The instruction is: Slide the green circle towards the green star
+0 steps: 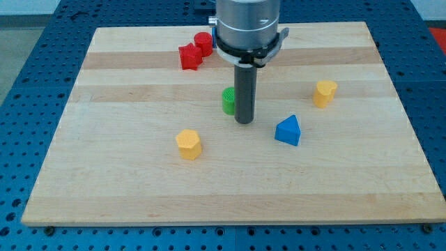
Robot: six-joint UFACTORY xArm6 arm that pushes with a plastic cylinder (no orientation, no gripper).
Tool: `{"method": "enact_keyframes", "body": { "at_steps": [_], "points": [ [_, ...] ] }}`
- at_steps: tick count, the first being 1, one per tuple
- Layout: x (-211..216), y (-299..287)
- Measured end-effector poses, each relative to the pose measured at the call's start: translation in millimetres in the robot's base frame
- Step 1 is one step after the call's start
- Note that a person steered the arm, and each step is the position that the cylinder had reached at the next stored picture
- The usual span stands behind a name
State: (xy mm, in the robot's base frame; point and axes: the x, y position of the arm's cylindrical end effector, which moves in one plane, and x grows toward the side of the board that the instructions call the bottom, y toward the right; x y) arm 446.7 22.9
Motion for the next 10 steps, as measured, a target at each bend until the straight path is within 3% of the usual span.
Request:
{"method": "enact_keyframes", "body": {
  "at_steps": [2,5,10],
  "points": [
    [25,-16],
    [-19,-21],
    [-40,-41]
  ]
}}
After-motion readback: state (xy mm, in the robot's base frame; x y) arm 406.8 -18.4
